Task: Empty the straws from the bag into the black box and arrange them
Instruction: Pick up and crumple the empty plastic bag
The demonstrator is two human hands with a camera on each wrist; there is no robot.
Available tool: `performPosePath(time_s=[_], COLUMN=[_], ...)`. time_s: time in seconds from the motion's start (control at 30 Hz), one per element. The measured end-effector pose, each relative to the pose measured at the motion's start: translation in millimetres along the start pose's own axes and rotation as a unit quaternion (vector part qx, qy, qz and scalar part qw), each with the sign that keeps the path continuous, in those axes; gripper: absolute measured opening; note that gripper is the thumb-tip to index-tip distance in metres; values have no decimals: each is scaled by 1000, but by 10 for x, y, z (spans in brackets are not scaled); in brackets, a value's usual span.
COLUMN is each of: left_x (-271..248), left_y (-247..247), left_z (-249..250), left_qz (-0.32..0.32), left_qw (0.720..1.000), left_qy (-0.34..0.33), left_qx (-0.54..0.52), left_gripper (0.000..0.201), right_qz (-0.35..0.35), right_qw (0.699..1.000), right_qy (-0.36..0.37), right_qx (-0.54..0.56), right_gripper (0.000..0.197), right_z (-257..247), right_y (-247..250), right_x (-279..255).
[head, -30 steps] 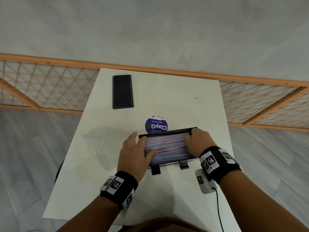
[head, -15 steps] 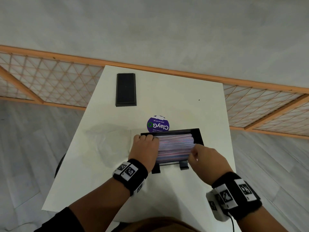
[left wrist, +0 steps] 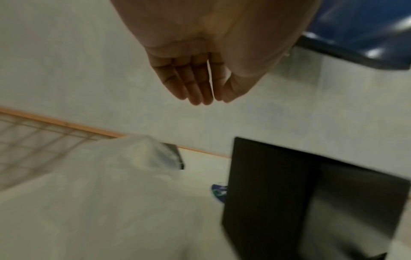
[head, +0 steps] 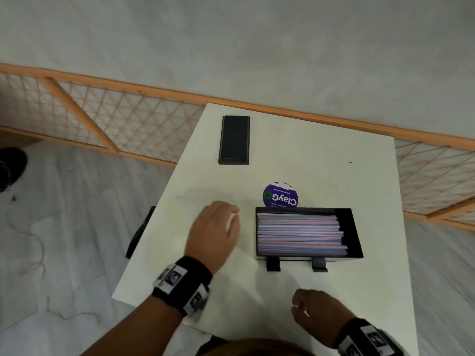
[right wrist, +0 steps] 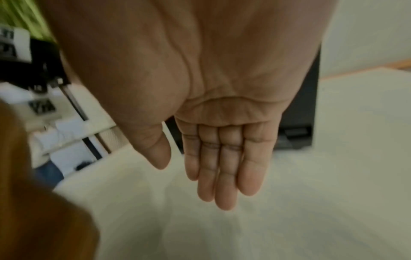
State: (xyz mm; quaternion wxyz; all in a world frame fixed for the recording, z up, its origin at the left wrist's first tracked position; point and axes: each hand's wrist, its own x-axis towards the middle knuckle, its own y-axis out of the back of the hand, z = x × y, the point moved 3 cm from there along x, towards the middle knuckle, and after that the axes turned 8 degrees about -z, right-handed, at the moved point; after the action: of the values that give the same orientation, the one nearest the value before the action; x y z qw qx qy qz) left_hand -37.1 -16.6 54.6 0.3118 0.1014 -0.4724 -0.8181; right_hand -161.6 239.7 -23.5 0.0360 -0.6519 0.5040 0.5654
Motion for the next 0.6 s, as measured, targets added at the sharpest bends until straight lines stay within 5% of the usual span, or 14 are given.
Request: performPosePath(time_s=[0.07, 0.17, 0.37, 0.6], left_x=[11, -34, -170, -292], left_y=[-69, -319, -741, -853], left_z=[-361, -852, -1303, -1536], left_qz=[-45, -203, -370, -373], left_qw=[995, 954, 891, 914], left_qy=[29, 94, 84, 109], left_qx=[83, 198, 248, 122], left_gripper=[38, 73, 108, 63], right_qz=[-48, -83, -68, -18], right_qw=[998, 994, 991, 987], right_qy=[-31, -71, -99, -95], right_qx=[-3, 15, 64, 126], right_gripper=[31, 31, 40, 46], right_z=[78, 165, 136, 120], right_y=[-206, -336, -261, 2], right_x=[77, 99, 34, 7])
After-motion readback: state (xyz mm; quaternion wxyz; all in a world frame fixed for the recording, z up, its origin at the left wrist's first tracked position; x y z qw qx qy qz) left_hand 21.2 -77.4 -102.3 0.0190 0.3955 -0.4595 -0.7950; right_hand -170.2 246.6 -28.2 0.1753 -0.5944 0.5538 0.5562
